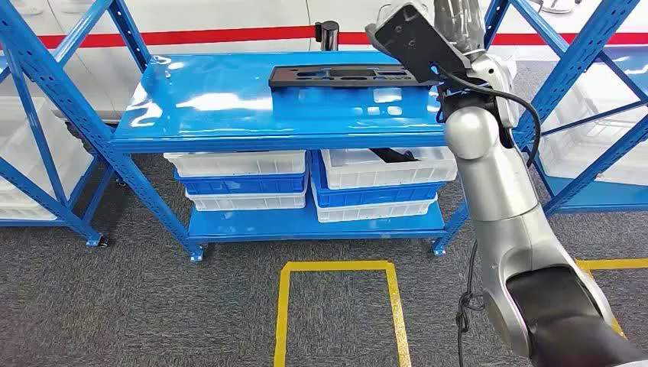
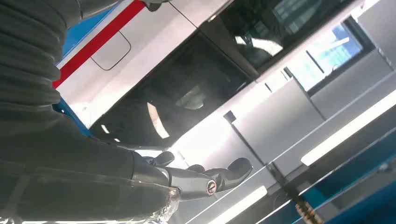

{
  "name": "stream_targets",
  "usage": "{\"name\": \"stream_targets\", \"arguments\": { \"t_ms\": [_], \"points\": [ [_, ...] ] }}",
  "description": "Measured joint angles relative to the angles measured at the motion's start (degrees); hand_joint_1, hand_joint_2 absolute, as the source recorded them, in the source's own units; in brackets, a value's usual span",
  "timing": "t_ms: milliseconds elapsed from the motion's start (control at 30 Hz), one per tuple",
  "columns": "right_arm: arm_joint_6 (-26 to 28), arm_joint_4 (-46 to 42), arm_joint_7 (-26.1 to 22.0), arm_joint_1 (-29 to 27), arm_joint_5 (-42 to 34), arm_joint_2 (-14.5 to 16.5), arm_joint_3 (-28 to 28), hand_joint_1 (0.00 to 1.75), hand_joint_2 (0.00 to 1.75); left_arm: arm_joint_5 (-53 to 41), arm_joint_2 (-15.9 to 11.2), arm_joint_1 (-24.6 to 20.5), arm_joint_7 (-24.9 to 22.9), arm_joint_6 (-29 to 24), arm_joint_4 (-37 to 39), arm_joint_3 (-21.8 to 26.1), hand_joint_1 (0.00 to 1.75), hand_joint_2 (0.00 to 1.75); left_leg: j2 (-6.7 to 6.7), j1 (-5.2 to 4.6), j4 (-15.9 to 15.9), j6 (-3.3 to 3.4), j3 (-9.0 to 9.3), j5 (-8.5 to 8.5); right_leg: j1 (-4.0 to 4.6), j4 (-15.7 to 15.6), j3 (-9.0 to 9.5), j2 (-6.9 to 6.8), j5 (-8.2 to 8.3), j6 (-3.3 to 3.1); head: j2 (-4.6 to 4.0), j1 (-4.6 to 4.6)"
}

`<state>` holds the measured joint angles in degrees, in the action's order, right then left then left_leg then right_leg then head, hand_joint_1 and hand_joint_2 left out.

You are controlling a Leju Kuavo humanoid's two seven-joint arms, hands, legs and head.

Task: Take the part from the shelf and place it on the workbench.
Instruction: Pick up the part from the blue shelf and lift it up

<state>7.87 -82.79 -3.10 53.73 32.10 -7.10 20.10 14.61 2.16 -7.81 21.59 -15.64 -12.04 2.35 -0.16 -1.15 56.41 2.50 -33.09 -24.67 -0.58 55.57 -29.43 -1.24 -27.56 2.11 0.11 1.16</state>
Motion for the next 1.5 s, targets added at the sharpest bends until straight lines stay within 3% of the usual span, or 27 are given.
{"name": "stream_targets", "arguments": {
  "t_ms": [267,433,800,1067,1133,1233,1267,1300,1333,1400,1433,1500],
  "points": [
    [-0.4,0.4,-0.6,-3.3,-0.1,0.1,3.6,0.00,1.75,-0.9,0.4,-0.4,-2.6,-0.1,0.0,-0.6,0.00,0.00,-0.01,0.00,0.0,0.00,-0.01,0.00,0.00,0.0,-0.01,0.00,0.00,0.00,0.00,-0.01],
    [-0.2,-0.4,0.1,-6.3,-0.2,-0.4,3.5,0.00,1.75,-1.2,0.4,-0.4,-6.0,-1.0,0.2,-0.8,0.00,0.00,-0.01,-0.03,0.0,0.00,-0.03,0.00,0.00,0.0,-0.02,0.00,-0.01,0.00,0.00,0.00],
    [-0.3,-2.0,0.6,-9.0,0.2,-2.0,2.5,0.00,1.75,-2.1,0.3,-0.4,-8.0,-1.8,0.3,-1.4,0.00,0.00,-0.04,-0.17,0.1,0.04,-0.06,-0.04,-0.35,0.0,-0.02,-0.01,0.02,0.04,0.00,0.00],
    [-1.4,-2.7,0.7,-9.6,-0.3,-2.9,1.3,0.00,1.75,-2.6,-0.1,-0.4,-8.1,-1.8,0.3,-1.5,0.00,0.00,-0.03,-0.27,0.0,0.85,-0.13,-0.18,-0.62,-0.1,-0.14,0.02,0.01,0.54,0.00,-0.01],
    [-1.5,-2.9,0.7,-9.2,-0.4,-2.9,1.2,0.00,1.75,-2.6,-0.1,-0.4,-8.1,-1.8,0.3,-1.5,0.00,0.00,-0.01,0.11,-0.6,1.36,0.22,0.14,-0.51,2.1,-1.34,0.29,-1.06,0.59,0.00,0.02],
    [-1.8,-2.8,0.7,-8.9,-0.6,-3.1,1.1,0.00,1.75,-2.5,-0.2,-0.3,-8.1,-1.7,0.3,-1.5,0.00,0.00,-0.12,0.30,-0.9,1.66,0.35,0.23,-0.53,13.5,-7.54,0.78,-5.06,-0.09,0.00,0.08],
    [-1.9,-2.8,0.7,-8.9,-0.6,-3.1,1.1,0.00,1.75,-2.4,-0.2,-0.3,-8.1,-1.7,0.3,-1.5,0.00,0.00,-0.22,0.31,-0.8,1.64,0.35,0.19,-0.56,16.7,-9.56,0.86,-5.73,-0.03,0.00,0.07],
    [-1.9,-2.7,0.7,-8.9,-0.6,-3.1,1.1,0.00,1.75,-2.4,-0.2,-0.2,-8.1,-1.7,0.3,-1.5,0.00,0.00,-0.36,0.35,-0.8,1.55,0.37,0.13,-0.62,17.8,-10.61,0.91,-5.45,0.27,0.00,0.06],
    [-1.9,-2.6,0.7,-8.9,-0.6,-3.1,1.1,0.00,1.75,-2.4,-0.1,-0.2,-8.1,-1.7,0.3,-1.5,0.00,0.00,-0.52,0.45,-0.7,1.39,0.41,0.02,-0.73,16.5,-10.48,0.91,-4.21,0.78,0.00,0.06],
    [-2.0,-2.5,0.6,-8.5,-0.6,-3.1,1.2,0.00,1.75,-2.3,-0.2,-0.2,-8.1,-1.7,0.3,-1.5,0.00,0.00,-0.86,0.69,-0.1,0.74,0.45,-0.46,-1.06,8.7,-7.60,0.90,-0.32,1.92,0.00,0.09],
    [-2.0,-2.4,0.6,-8.3,-0.7,-3.1,1.2,0.00,1.75,-2.3,-0.2,-0.2,-8.0,-1.7,0.3,-1.5,0.00,0.00,-1.02,0.69,0.3,0.31,0.30,-0.79,-1.12,5.1,-6.03,0.97,1.16,2.09,0.00,0.08],
    [-2.1,-2.3,0.5,-7.9,-0.8,-3.0,1.2,0.00,1.75,-2.1,-0.3,-0.2,-8.0,-1.7,0.3,-1.5,0.00,0.00,-1.18,0.61,0.9,-0.35,-0.04,-1.23,-1.02,2.1,-4.69,1.12,2.21,1.49,0.00,-0.01]
  ]
}}
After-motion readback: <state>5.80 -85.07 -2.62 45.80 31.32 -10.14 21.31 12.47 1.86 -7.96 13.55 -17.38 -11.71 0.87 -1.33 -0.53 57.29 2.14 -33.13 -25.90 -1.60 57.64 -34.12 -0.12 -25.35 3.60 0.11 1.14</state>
